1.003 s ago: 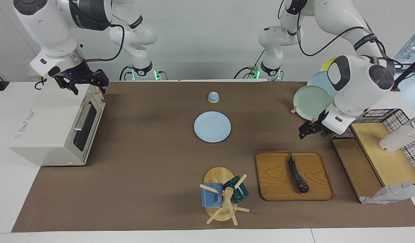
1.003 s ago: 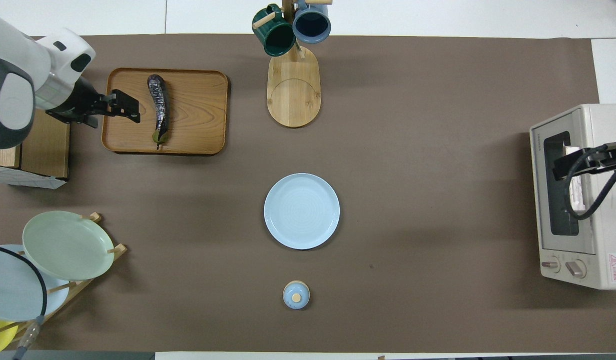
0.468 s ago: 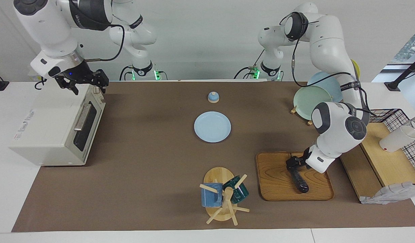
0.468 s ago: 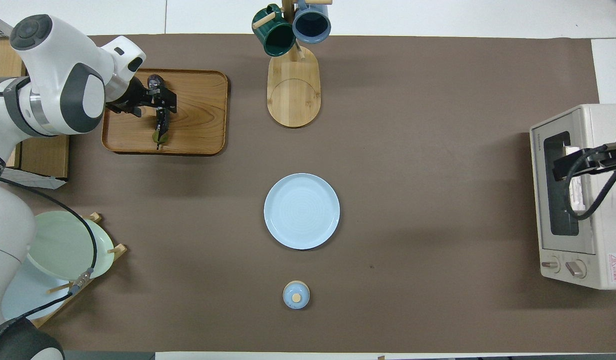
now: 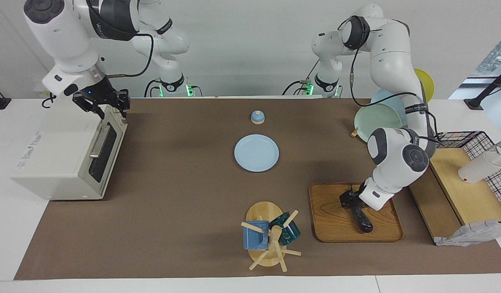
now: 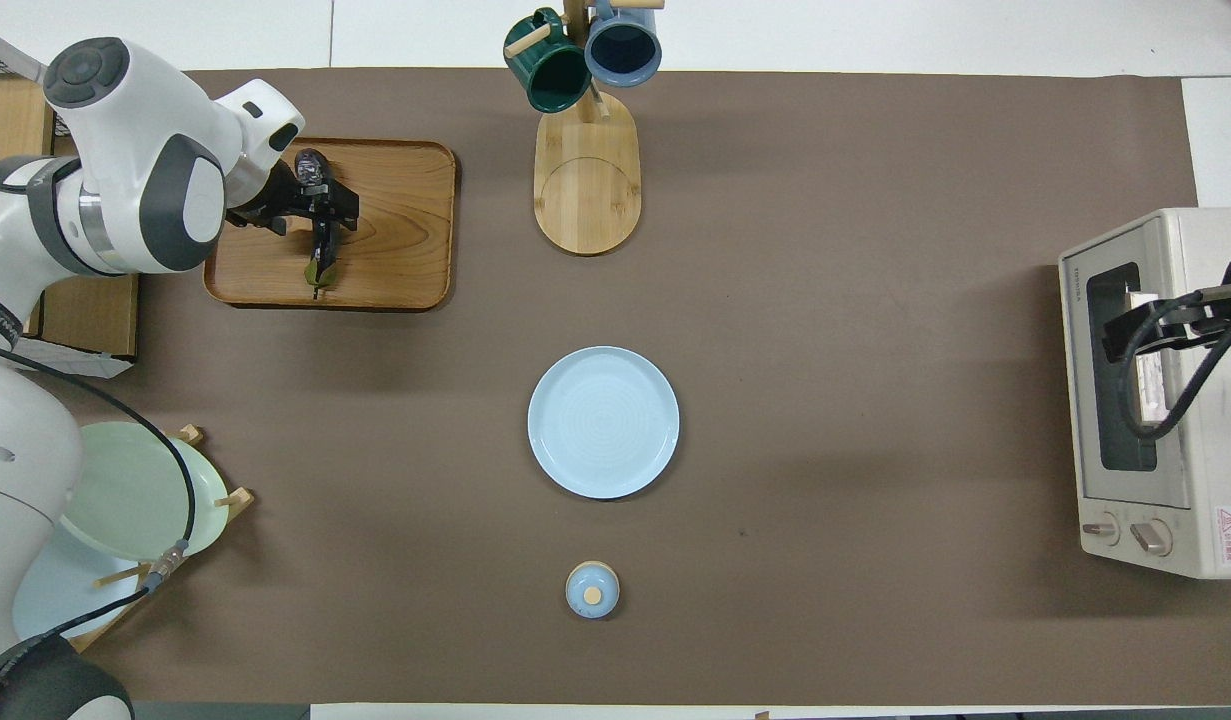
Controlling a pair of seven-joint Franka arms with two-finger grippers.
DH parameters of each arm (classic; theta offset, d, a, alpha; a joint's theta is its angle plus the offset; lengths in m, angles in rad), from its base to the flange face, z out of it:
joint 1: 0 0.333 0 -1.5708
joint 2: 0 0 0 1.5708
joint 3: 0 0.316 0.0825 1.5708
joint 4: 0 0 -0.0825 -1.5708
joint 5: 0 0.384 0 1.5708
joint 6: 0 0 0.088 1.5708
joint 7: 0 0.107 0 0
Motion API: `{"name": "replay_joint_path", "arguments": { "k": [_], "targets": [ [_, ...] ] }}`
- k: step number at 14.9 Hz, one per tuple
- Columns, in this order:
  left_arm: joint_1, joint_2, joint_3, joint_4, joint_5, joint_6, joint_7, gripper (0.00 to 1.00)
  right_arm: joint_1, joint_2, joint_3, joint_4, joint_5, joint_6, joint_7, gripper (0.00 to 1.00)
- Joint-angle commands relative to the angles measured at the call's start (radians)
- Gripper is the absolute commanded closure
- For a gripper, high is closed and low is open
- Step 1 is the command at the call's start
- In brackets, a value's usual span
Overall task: Put eggplant into oven
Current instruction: 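Grasp the eggplant with the left gripper while the right gripper opens the oven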
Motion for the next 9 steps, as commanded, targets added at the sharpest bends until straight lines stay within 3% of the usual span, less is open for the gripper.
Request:
{"name": "replay_joint_path", "arguments": {
  "k": [1, 3, 4, 5, 6, 7, 9],
  "targets": [
    [-0.006, -0.046, 0.01, -0.064, 0.022, 0.032, 0.009, 0.06, -0.007, -0.091, 0.003, -0.181, 0.026, 0.131, 0.004, 1.0],
    [-0.006, -0.047, 0.01, -0.063, 0.022, 0.03, 0.01, 0.21, -0.009, -0.117, 0.0, -0.244, 0.014, 0.182, 0.012, 1.0],
    [-0.006, -0.047, 0.01, -0.058, 0.023, 0.029, 0.01, 0.37, -0.007, -0.122, 0.0, -0.252, 0.008, 0.193, 0.026, 1.0],
    [-0.006, -0.046, 0.011, -0.053, 0.025, 0.026, 0.01, 0.62, -0.003, -0.125, 0.0, -0.26, 0.006, 0.199, 0.059, 1.0],
    [-0.007, -0.046, 0.011, -0.053, 0.04, 0.029, 0.01, 0.76, 0.004, -0.131, 0.0, -0.273, -0.021, 0.208, 0.099, 1.0],
    [-0.016, -0.047, 0.013, -0.055, 0.069, 0.029, 0.009, 1.0, 0.004, -0.129, 0.002, -0.287, -0.073, 0.236, 0.115, 1.0],
    [-0.02, -0.047, 0.011, -0.049, 0.072, 0.026, 0.006, 1.0, -0.01, -0.123, 0.0, -0.301, -0.095, 0.268, 0.147, 1.0]
  ]
}}
